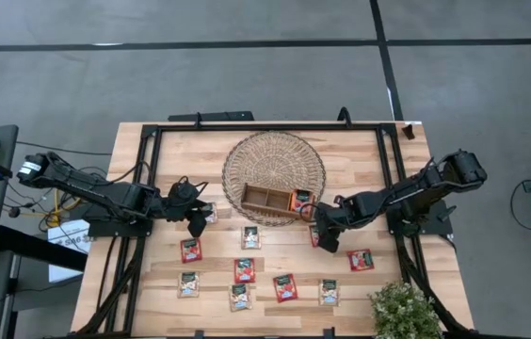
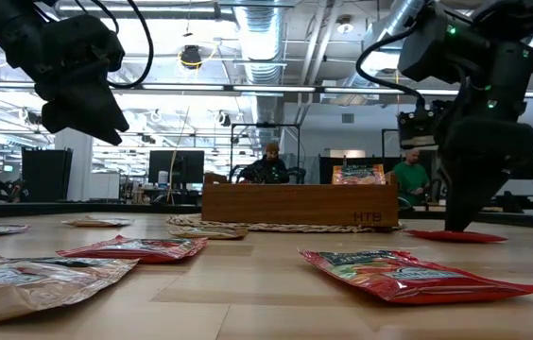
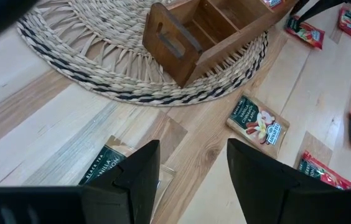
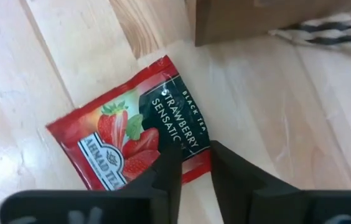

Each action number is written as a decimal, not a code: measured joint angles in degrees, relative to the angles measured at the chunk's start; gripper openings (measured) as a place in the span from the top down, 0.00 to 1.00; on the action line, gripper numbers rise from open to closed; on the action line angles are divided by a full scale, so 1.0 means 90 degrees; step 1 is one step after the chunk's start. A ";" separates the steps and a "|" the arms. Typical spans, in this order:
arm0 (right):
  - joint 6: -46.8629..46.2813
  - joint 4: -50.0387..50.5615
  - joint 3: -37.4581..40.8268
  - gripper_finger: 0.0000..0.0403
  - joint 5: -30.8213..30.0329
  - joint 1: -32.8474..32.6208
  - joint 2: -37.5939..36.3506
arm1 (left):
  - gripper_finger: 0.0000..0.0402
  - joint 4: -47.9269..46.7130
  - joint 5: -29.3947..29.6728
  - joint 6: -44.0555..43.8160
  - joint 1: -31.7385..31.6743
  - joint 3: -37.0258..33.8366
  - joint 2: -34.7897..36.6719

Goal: Pick & Place Tea
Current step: Put the red tea bag into the middle section of the wooden organizer

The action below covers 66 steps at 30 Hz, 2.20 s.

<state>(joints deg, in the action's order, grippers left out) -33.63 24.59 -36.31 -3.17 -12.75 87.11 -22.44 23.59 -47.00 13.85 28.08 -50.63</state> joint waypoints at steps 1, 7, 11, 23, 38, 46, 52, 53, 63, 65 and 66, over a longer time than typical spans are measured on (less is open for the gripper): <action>0.0000 0.0022 -0.0016 0.85 0.0024 0.0000 0.0002 | 0.55 0.0000 0.0000 0.0000 0.0002 0.0000 0.0000; -0.0002 0.0173 -0.0140 0.99 0.0164 -0.0002 0.0012 | 0.55 0.0000 -0.0001 -0.0002 0.0001 0.0000 0.0000; -0.0243 0.0250 -0.0159 0.99 0.0175 -0.0006 0.0010 | 0.55 0.0000 -0.0001 -0.0001 0.0001 0.0000 0.0000; -0.0436 0.0843 -0.0309 1.00 0.0305 -0.0184 -0.0185 | 0.55 0.0000 -0.0010 0.0000 0.0002 0.0000 0.0000; -0.0355 0.2161 -0.1655 1.00 -0.0344 -0.0582 -0.0301 | 0.55 0.0002 -0.0007 0.0012 0.0002 0.0000 0.0002; 0.0018 0.3027 -0.3018 1.00 -0.0669 -0.0721 -0.0307 | 0.55 0.0002 -0.0005 0.0012 0.0000 0.0000 0.0002; 0.0606 0.3238 -0.4013 1.00 -0.1381 -0.0547 -0.0311 | 0.55 0.0004 -0.0005 0.0012 0.0001 0.0000 0.0002; 0.0705 0.3239 -0.4136 1.00 -0.1491 -0.0455 -0.0309 | 0.55 0.0005 -0.0004 0.0015 0.0000 0.0000 0.0002; 0.2069 0.2663 -0.4524 1.00 -0.1800 0.0631 -0.0226 | 0.55 0.0005 0.0000 0.0163 0.0002 0.0000 0.0002; 0.2252 0.2645 -0.4515 1.00 -0.1645 0.0817 -0.0143 | 0.55 0.0005 0.0000 0.0164 0.0000 0.0000 0.0002; 0.2334 0.2643 -0.4508 1.00 -0.1583 0.0897 -0.0123 | 0.55 0.0005 0.0000 0.0165 0.0000 0.0000 0.0002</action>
<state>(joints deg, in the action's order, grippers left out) -12.62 48.37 -76.88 -17.41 -4.68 86.00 -22.39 23.59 -45.52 13.85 28.08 -50.61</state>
